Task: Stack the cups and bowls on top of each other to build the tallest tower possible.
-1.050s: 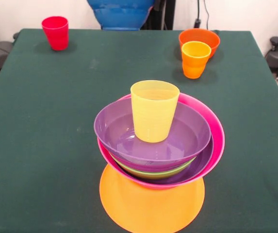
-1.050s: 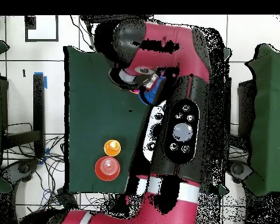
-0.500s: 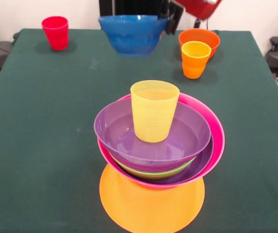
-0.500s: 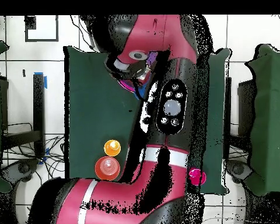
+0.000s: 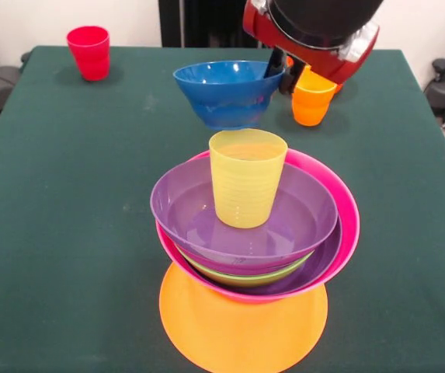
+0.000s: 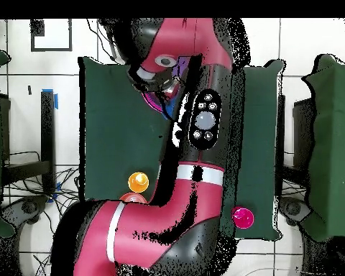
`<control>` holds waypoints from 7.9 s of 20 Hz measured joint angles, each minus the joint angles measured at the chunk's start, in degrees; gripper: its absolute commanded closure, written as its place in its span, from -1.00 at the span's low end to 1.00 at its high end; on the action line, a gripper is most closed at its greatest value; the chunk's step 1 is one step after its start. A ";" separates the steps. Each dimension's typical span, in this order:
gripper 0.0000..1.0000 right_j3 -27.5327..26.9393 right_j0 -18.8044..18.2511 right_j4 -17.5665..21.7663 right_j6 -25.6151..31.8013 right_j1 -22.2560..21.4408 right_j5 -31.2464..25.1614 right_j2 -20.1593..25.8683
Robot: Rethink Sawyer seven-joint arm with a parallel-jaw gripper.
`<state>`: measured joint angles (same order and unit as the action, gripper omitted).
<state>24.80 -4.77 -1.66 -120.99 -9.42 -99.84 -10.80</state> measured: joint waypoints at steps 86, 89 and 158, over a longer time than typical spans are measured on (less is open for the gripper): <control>1.00 -22.21 -3.77 -42.83 -3.08 18.66 -6.20 -43.74; 1.00 -22.35 -4.39 -45.78 -3.08 19.19 -5.45 -46.62; -1.00 -22.47 -9.23 -69.17 -3.08 22.38 5.30 -72.17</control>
<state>2.33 -13.99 -70.84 -124.07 12.96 -94.54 -82.97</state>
